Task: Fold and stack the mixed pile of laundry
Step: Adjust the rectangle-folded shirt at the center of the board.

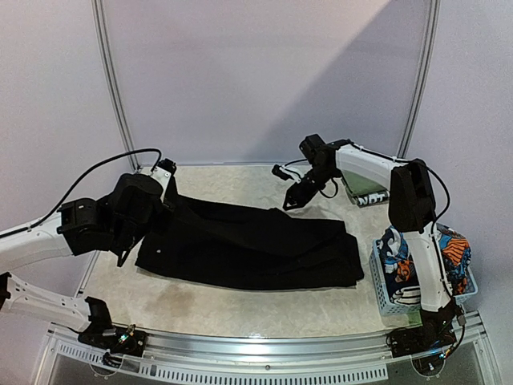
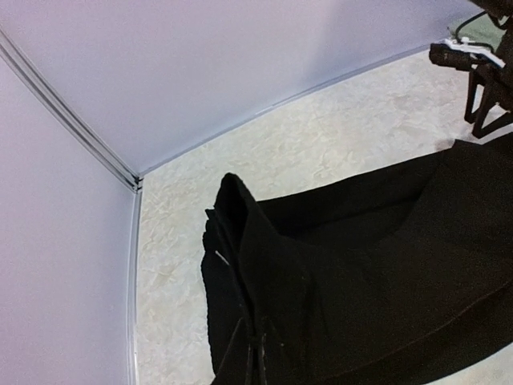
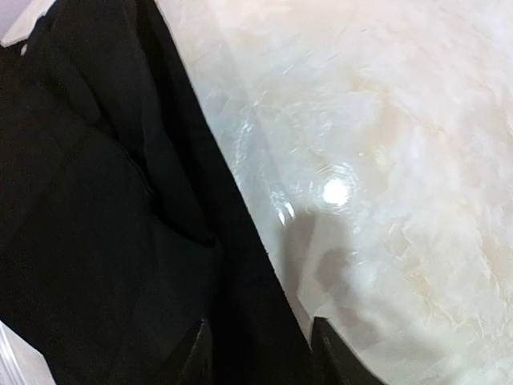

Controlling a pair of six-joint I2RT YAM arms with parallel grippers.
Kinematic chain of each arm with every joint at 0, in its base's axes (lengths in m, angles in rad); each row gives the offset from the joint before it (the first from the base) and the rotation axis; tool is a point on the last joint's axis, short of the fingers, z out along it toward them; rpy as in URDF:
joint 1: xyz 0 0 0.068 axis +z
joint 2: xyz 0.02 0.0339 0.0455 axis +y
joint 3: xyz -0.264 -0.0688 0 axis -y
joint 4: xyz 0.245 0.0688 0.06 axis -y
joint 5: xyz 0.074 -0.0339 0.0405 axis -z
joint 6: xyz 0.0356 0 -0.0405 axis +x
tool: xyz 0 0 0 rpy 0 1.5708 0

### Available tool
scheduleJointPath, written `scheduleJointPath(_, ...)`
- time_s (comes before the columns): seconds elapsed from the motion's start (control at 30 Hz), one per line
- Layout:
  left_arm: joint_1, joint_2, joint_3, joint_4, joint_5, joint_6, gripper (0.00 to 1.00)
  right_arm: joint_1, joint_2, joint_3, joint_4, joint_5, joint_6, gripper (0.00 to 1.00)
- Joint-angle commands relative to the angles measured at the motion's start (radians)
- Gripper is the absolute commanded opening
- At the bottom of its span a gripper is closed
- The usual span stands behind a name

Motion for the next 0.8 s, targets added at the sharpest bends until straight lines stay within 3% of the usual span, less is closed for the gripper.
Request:
scheduleJointPath(0.0,0.036,-0.039,0.043,-0.078,0.189,-0.103,0.00,0.009,0.028,0.011,-0.018,0.000,0.036,0.47)
scheduleJointPath(0.2,0.036,-0.078,-0.051,-0.116,0.209,-0.192,0.00,0.010,-0.034,-0.088,-0.019,-0.031,0.018,0.49)
scheduleJointPath(0.37,0.036,-0.038,-0.132,0.018,0.239,-0.143,0.00,0.014,-0.066,-0.152,-0.008,-0.007,-0.010,0.51)
scheduleJointPath(0.57,0.028,0.050,-0.059,0.104,0.393,-0.136,0.00,0.030,-0.081,-0.192,-0.003,-0.096,-0.061,0.54)
scheduleJointPath(0.77,-0.037,0.043,-0.009,0.145,0.401,-0.147,0.00,0.051,-0.083,-0.199,0.016,-0.068,-0.086,0.53)
